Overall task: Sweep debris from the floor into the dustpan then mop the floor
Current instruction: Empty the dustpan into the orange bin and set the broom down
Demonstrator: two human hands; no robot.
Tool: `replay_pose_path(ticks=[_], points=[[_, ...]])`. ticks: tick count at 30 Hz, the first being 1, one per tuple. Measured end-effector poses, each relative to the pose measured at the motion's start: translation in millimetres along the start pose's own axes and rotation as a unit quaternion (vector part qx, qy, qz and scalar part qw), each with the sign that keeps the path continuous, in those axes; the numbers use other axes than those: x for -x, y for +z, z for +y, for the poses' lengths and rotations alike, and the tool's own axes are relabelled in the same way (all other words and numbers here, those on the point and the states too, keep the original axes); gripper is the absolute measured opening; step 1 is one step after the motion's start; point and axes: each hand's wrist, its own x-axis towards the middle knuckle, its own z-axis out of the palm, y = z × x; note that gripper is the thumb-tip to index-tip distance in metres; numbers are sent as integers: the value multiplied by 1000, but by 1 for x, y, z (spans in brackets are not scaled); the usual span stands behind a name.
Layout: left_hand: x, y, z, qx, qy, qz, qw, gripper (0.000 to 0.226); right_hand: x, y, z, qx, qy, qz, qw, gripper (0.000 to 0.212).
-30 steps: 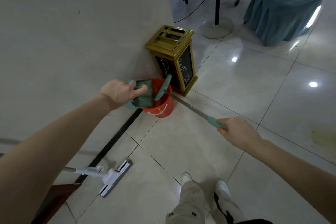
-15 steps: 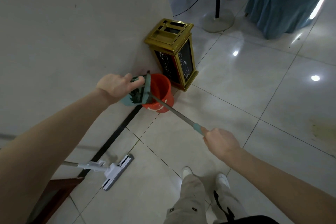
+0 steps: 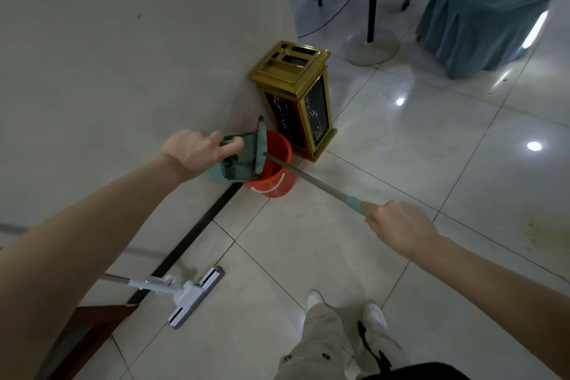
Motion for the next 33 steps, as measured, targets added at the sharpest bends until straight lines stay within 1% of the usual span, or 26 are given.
replay_pose_path(ticks=[2,5,8,12,17,22,25,27,29,31,33], points=[[7,-3,-11,24,-31,4,999,53,5,-12,2,-48,20,9,999,35],[25,-6,-26,86,-89,21,992,41,7,-30,10,-100,32,27,994,32],[48,-10,-34,130,-134,70,980,39,4,-48,21,-100,18,28,994,34],[79,-13,-36,134,-165,78,974,40,2,-73,37,-86,-11,22,996,36],[100,-17,-20,134,-175,72,973,41,11,-101,64,-75,-33,11,997,37],[106,-15,9,142,-148,74,976,52,19,-119,94,-60,-54,-11,997,34],[103,-8,37,154,-138,52,977,52,25,-119,110,-31,-57,-33,997,34],[96,-1,59,163,-117,46,979,54,31,-115,120,-32,-54,-55,997,33],[87,4,80,168,-101,6,981,51,37,-110,129,-34,-58,-79,995,34],[77,11,94,194,-96,-1,976,48,42,-107,137,-26,-60,-99,993,34],[64,16,106,203,-92,-35,974,45,45,-107,144,-13,-54,-110,992,33]])
